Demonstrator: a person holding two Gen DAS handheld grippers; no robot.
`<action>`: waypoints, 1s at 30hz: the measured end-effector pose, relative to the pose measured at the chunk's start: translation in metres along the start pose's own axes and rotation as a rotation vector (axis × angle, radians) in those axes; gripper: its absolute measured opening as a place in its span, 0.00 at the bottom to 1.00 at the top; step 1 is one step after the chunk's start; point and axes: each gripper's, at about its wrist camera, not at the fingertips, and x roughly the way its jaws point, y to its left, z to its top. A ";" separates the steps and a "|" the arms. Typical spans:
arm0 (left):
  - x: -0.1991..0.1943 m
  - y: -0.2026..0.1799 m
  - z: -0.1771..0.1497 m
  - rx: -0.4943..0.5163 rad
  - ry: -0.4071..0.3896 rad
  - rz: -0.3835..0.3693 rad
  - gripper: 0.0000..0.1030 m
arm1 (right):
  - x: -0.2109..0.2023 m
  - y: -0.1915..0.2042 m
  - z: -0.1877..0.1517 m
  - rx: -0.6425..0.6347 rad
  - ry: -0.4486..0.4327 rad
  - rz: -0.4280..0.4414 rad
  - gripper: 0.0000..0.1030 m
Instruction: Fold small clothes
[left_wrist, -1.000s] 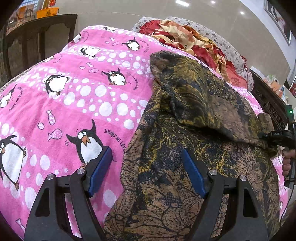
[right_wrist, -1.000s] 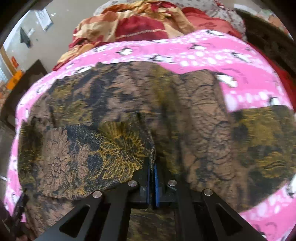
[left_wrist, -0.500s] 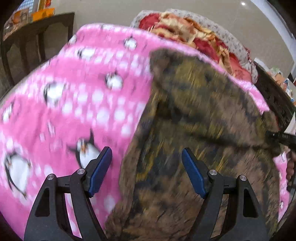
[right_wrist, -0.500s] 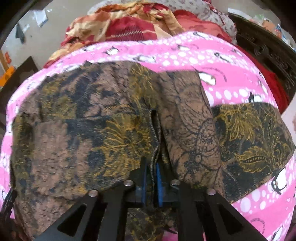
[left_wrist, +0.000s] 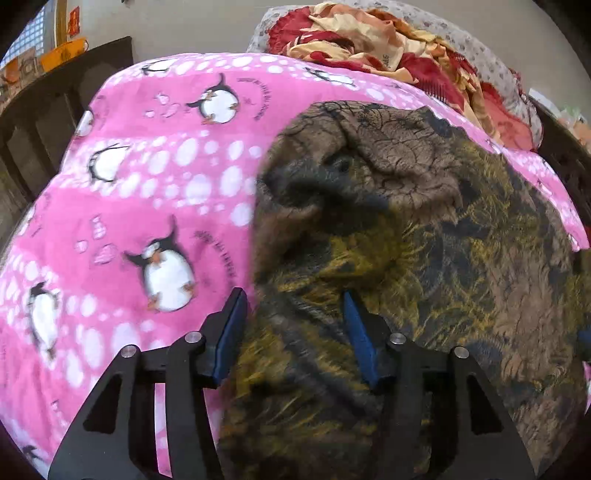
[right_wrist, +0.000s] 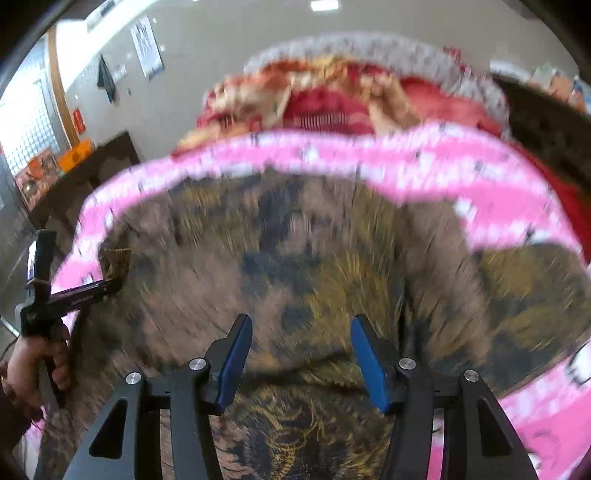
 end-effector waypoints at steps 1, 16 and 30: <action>-0.006 0.001 0.001 0.004 -0.006 0.005 0.53 | 0.013 -0.006 -0.006 0.022 0.053 -0.007 0.52; 0.016 -0.032 0.022 0.093 -0.020 -0.039 0.64 | 0.041 -0.017 0.032 0.111 -0.034 -0.064 0.52; -0.042 -0.008 -0.065 0.079 -0.081 -0.117 0.77 | -0.081 0.012 -0.012 -0.033 -0.177 -0.091 0.76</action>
